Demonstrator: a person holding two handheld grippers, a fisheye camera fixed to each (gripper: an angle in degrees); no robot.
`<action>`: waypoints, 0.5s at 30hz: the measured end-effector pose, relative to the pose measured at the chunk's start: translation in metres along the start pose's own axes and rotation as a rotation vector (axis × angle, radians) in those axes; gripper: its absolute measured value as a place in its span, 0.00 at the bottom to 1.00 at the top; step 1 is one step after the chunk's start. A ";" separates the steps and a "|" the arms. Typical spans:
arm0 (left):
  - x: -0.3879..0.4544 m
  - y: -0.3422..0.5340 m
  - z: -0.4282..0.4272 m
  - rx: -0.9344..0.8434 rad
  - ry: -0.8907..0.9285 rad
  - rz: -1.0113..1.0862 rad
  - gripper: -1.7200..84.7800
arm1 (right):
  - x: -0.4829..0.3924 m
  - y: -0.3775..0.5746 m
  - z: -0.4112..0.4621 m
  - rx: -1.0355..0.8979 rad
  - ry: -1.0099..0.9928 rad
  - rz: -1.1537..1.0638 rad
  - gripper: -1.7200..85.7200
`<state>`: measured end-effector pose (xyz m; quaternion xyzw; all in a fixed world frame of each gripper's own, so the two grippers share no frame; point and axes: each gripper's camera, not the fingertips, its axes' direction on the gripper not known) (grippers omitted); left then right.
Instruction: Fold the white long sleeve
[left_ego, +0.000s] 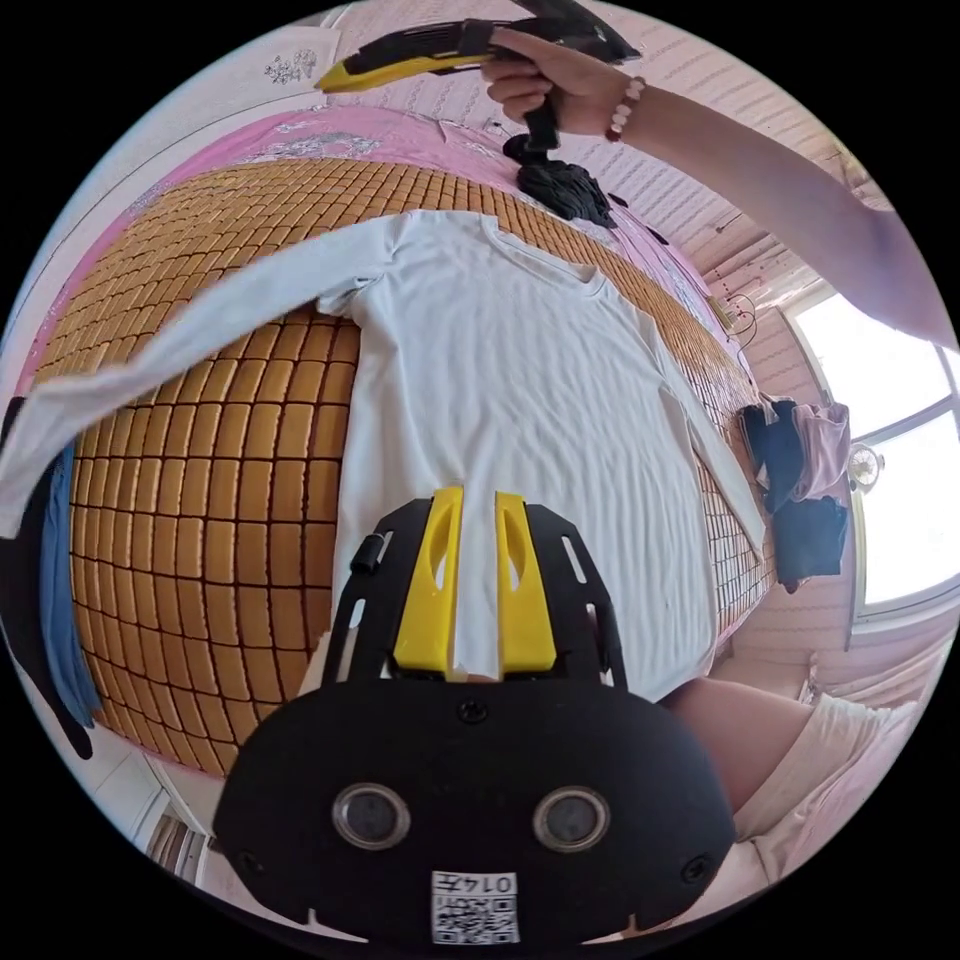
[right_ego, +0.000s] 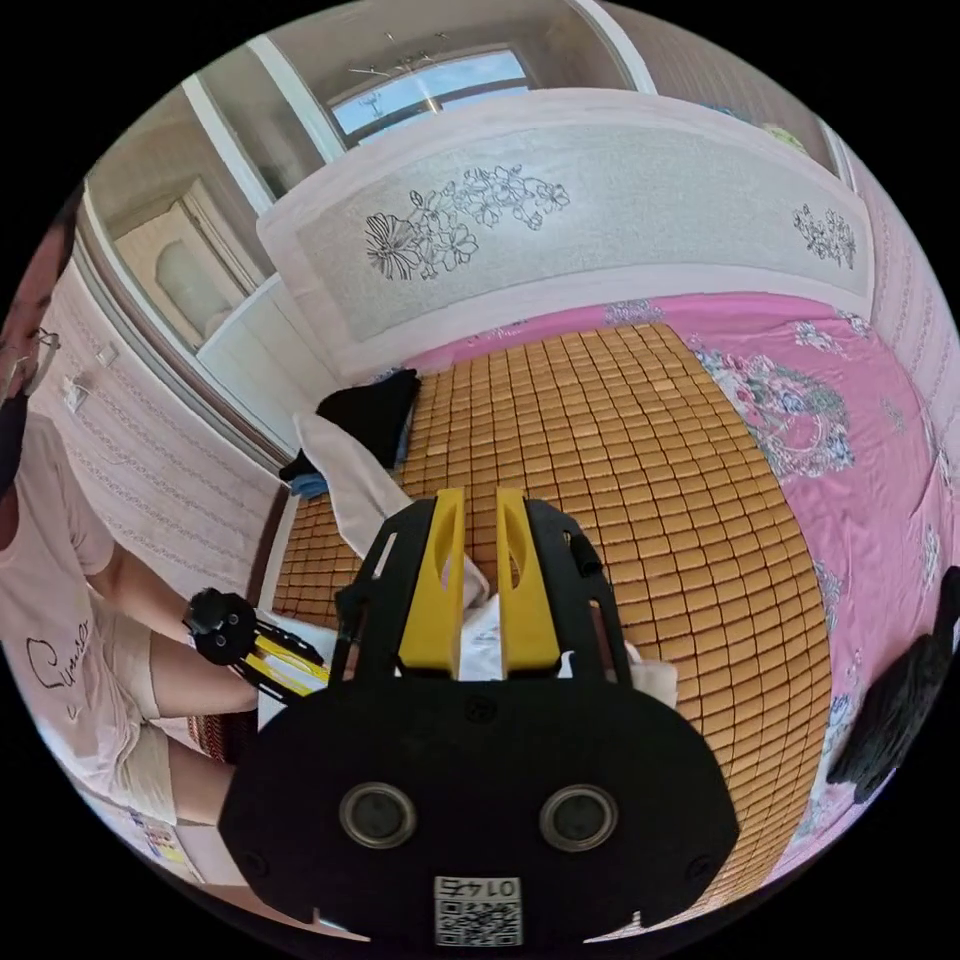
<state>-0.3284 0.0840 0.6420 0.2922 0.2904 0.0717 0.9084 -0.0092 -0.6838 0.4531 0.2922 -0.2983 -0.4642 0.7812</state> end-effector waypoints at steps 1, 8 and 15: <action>-0.001 0.006 -0.008 0.000 -0.008 -0.003 0.09 | 0.003 0.010 0.018 -0.059 0.038 0.032 0.09; -0.040 0.054 -0.085 0.031 -0.282 -0.089 0.09 | 0.007 0.043 0.100 -0.205 0.164 0.150 0.12; -0.082 0.052 -0.097 -0.016 -0.485 -0.063 0.13 | 0.017 0.057 0.140 -0.249 0.328 0.201 0.02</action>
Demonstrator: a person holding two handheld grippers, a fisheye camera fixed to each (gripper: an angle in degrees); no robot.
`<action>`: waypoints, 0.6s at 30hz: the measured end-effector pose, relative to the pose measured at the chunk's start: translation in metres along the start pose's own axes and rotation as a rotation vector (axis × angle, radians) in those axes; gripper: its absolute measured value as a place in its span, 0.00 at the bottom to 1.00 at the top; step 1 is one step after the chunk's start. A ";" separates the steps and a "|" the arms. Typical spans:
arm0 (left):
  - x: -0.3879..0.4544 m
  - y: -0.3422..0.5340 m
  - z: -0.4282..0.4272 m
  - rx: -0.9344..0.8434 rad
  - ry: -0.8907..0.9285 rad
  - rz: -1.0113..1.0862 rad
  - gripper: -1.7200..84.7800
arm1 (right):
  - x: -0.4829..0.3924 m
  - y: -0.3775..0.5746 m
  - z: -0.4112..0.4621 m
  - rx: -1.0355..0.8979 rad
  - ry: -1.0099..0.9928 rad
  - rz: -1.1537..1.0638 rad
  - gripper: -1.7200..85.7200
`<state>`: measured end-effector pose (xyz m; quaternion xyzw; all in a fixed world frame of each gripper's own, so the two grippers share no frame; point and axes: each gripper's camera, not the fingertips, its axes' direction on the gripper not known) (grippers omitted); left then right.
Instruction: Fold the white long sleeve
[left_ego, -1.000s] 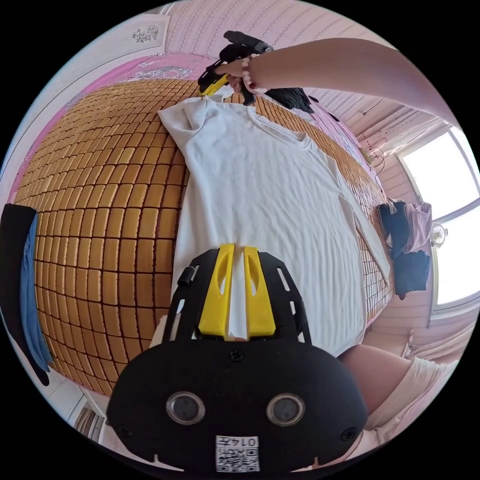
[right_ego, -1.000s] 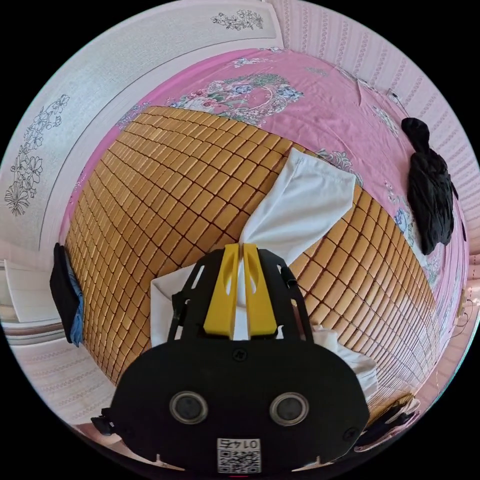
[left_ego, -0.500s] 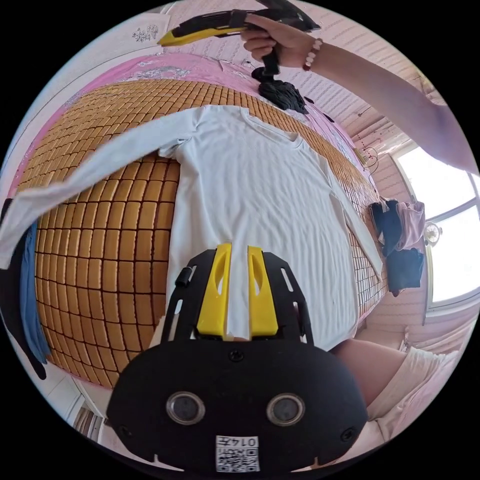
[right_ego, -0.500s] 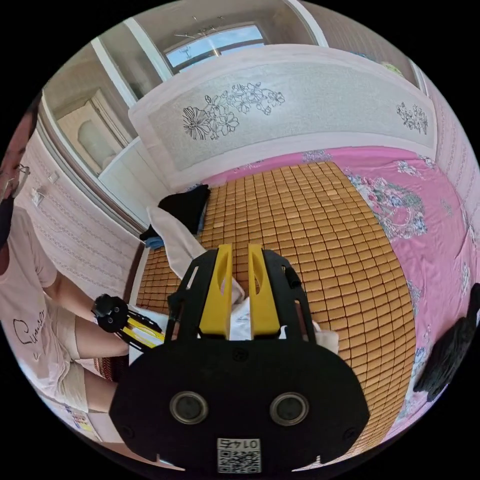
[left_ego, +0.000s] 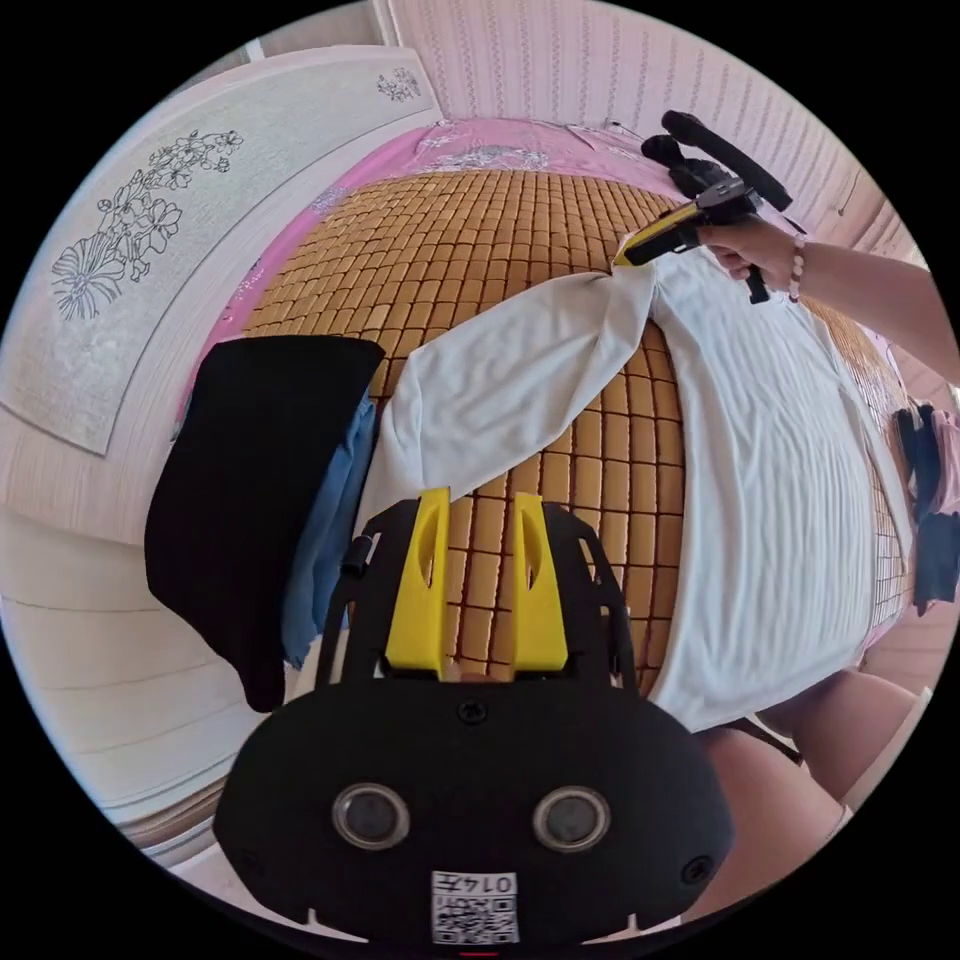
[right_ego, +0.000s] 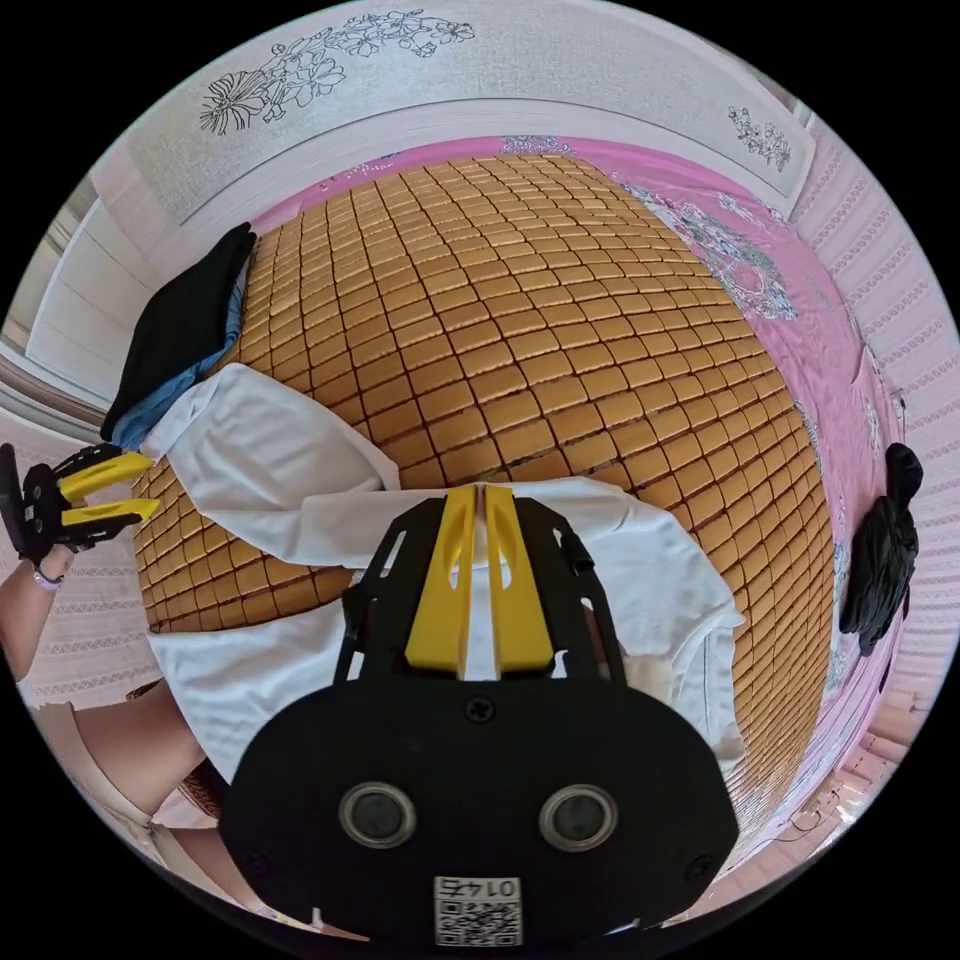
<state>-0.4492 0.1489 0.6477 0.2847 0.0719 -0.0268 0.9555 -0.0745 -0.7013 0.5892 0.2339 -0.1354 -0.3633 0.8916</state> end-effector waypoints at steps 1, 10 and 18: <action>0.006 -0.007 0.004 -0.008 -0.008 0.038 0.13 | 0.005 0.000 0.001 -0.015 -0.027 0.014 0.02; 0.025 -0.013 -0.002 0.016 0.071 0.144 0.02 | 0.052 0.031 -0.044 0.188 -0.145 0.124 0.01; 0.011 0.014 -0.125 0.155 0.312 0.137 0.01 | 0.056 0.046 -0.060 0.252 -0.180 0.093 0.02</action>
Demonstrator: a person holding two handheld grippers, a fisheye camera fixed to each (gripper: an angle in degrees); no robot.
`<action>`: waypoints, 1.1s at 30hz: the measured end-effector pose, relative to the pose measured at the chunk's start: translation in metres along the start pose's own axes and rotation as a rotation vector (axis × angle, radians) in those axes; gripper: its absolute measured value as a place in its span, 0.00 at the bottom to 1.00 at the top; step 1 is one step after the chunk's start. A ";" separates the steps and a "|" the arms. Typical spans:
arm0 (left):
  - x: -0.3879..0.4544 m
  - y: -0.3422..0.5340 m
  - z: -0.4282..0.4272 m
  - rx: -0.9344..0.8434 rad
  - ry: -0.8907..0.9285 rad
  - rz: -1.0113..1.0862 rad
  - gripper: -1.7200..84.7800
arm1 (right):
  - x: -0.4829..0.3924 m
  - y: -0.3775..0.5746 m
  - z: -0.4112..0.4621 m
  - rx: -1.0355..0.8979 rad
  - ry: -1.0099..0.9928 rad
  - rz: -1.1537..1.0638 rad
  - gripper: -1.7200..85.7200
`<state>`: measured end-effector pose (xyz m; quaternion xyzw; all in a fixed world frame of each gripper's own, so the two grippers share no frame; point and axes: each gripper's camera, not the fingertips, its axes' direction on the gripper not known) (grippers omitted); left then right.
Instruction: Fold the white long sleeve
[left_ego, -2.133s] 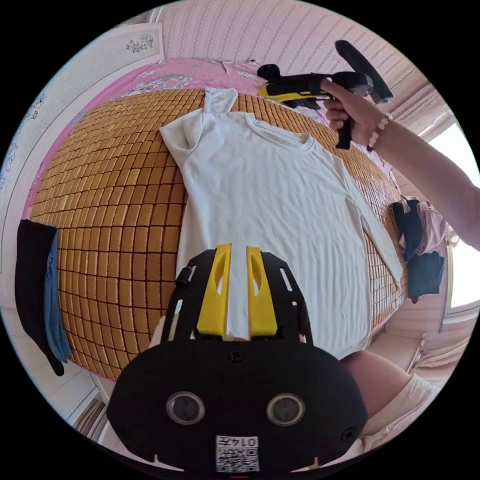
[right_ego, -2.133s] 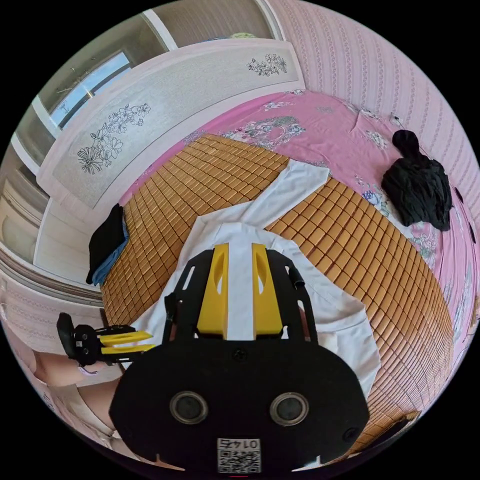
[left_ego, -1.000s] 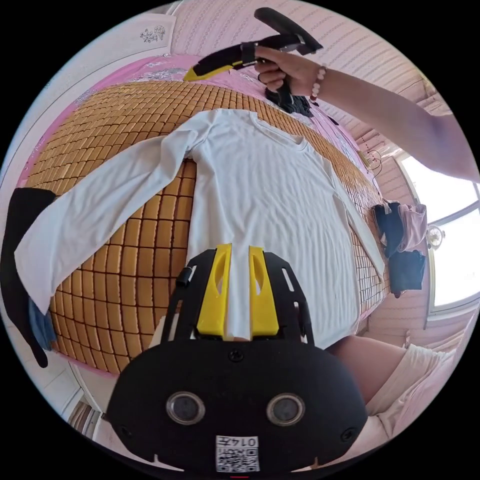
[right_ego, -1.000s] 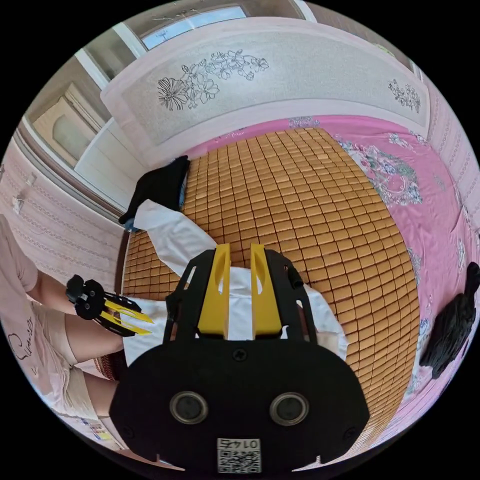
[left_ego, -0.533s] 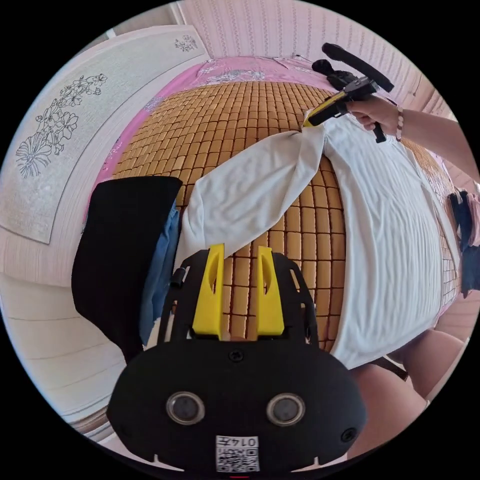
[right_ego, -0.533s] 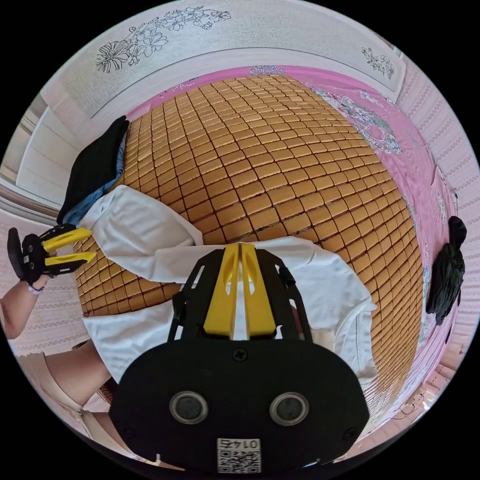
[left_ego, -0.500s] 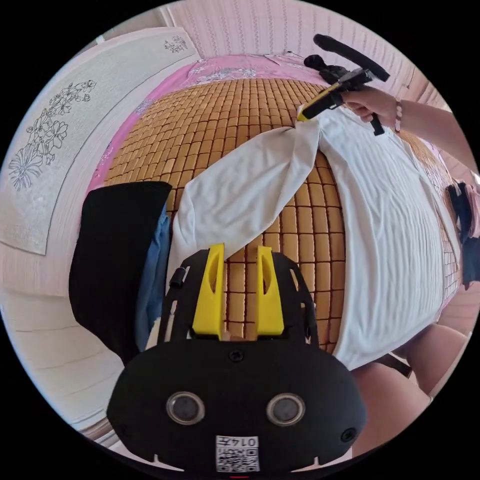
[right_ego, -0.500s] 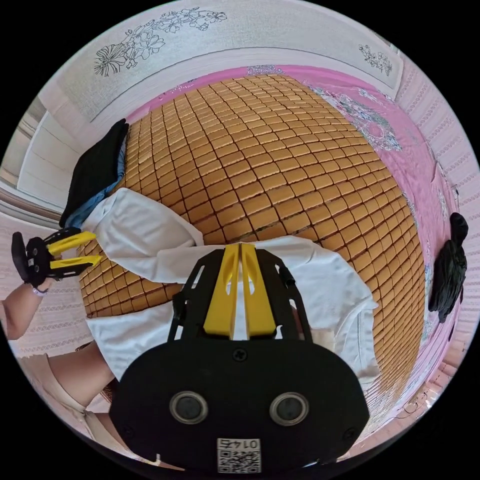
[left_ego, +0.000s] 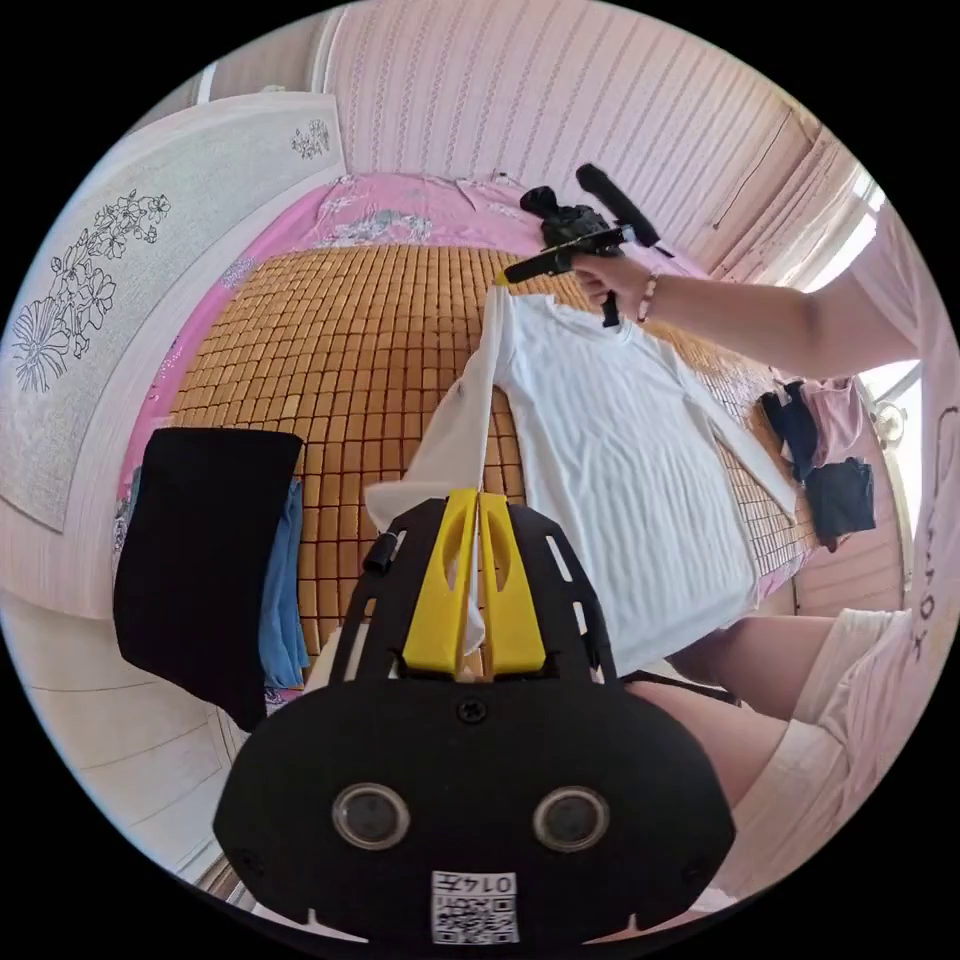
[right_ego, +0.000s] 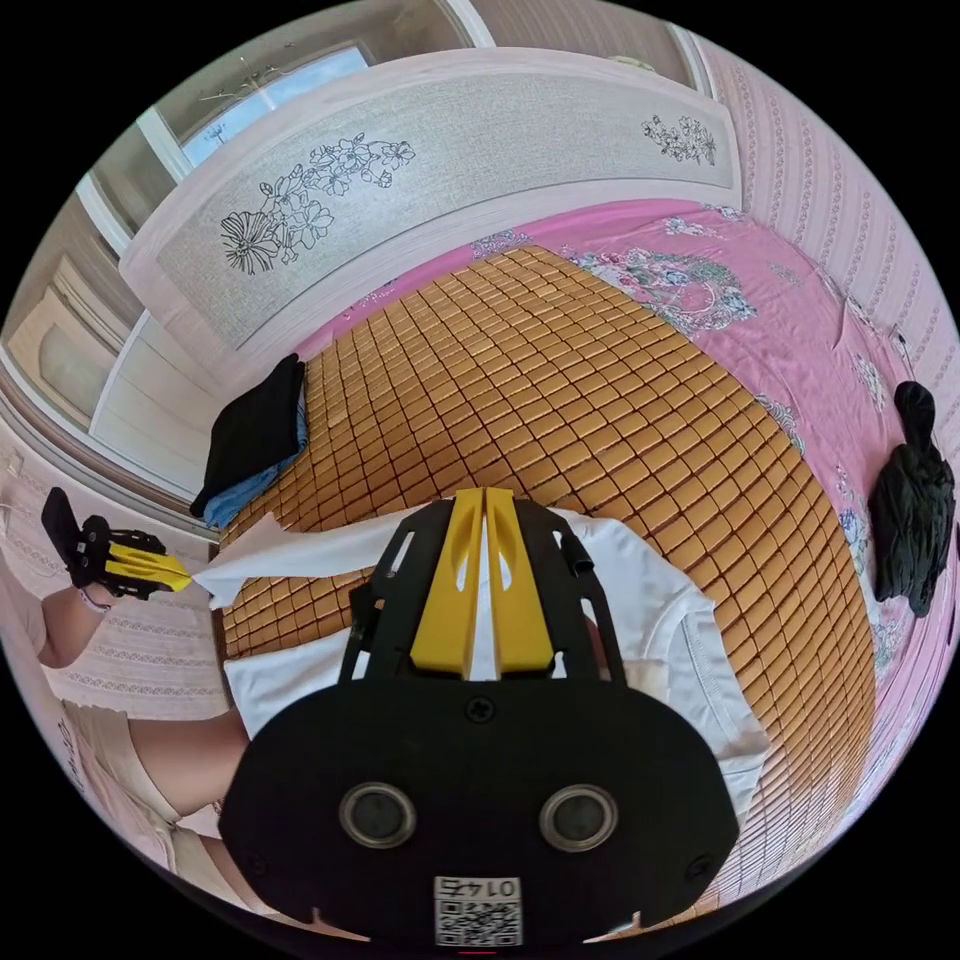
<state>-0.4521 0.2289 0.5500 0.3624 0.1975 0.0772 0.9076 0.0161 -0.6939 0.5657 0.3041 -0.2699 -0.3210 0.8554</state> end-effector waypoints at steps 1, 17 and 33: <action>-0.002 0.002 -0.017 0.012 -0.040 -0.012 0.01 | -0.003 0.000 -0.001 0.005 -0.012 -0.018 0.02; 0.047 0.031 0.065 -0.272 0.031 -0.107 0.13 | -0.010 -0.013 0.043 -0.101 0.085 0.028 0.02; -0.079 0.075 -0.048 0.033 0.026 -0.483 0.01 | -0.014 -0.029 0.015 -0.136 0.105 -0.003 0.02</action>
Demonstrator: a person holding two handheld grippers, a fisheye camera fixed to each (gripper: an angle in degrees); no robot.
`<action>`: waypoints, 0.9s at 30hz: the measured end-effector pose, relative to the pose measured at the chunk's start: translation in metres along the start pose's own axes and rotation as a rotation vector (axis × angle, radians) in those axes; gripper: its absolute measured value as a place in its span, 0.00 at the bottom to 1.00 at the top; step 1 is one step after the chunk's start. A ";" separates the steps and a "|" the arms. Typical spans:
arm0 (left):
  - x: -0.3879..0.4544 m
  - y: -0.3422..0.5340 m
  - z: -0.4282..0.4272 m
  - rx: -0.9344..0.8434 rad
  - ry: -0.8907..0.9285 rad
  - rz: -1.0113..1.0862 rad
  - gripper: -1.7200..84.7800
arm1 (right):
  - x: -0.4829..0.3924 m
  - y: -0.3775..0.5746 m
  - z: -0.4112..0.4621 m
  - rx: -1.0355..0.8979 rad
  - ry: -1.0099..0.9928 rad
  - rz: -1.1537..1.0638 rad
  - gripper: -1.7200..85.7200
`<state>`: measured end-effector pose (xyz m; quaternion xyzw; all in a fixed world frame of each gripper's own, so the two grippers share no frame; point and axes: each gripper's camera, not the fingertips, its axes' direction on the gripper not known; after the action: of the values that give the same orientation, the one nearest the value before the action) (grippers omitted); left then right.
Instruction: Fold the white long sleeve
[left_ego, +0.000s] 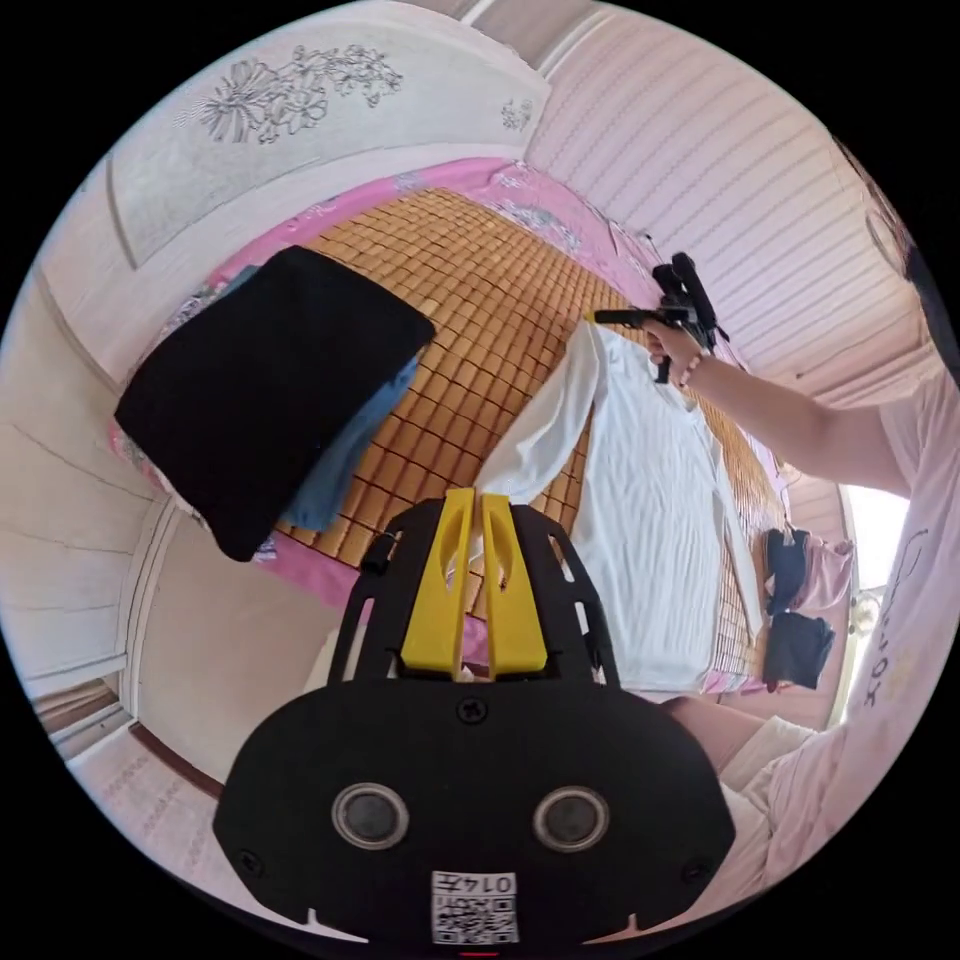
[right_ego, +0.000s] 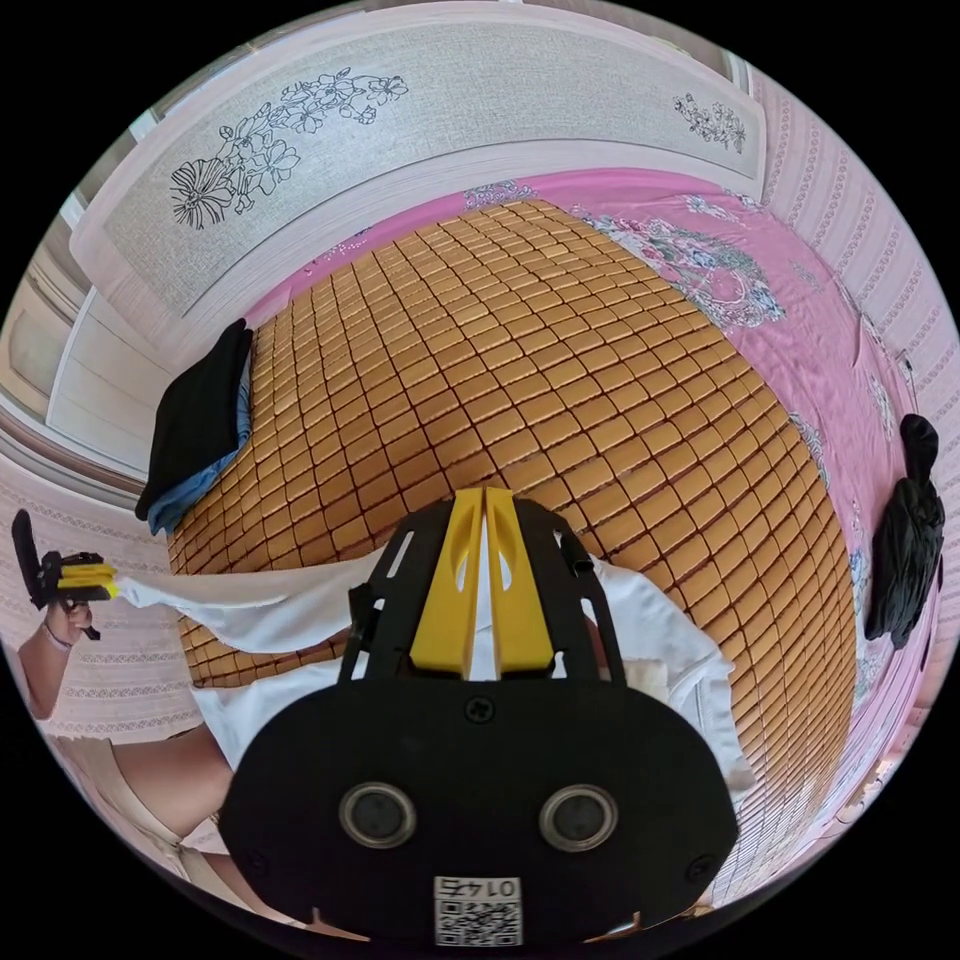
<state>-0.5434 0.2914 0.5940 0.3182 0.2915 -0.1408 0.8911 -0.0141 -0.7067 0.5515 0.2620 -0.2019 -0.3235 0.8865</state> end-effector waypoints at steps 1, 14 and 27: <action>-0.017 -0.008 -0.009 0.040 -0.044 -0.043 0.01 | -0.001 -0.003 -0.002 -0.005 0.002 -0.001 0.02; -0.050 -0.017 -0.016 0.107 -0.228 -0.246 0.08 | 0.017 0.083 -0.090 0.057 -0.098 0.177 0.07; 0.120 0.014 0.119 -0.342 -0.096 0.206 0.11 | -0.092 0.437 -0.145 -0.464 -0.109 0.669 0.10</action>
<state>-0.3914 0.2166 0.6023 0.1830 0.2344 -0.0125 0.9547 0.2017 -0.3107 0.6811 -0.0426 -0.2445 -0.0680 0.9663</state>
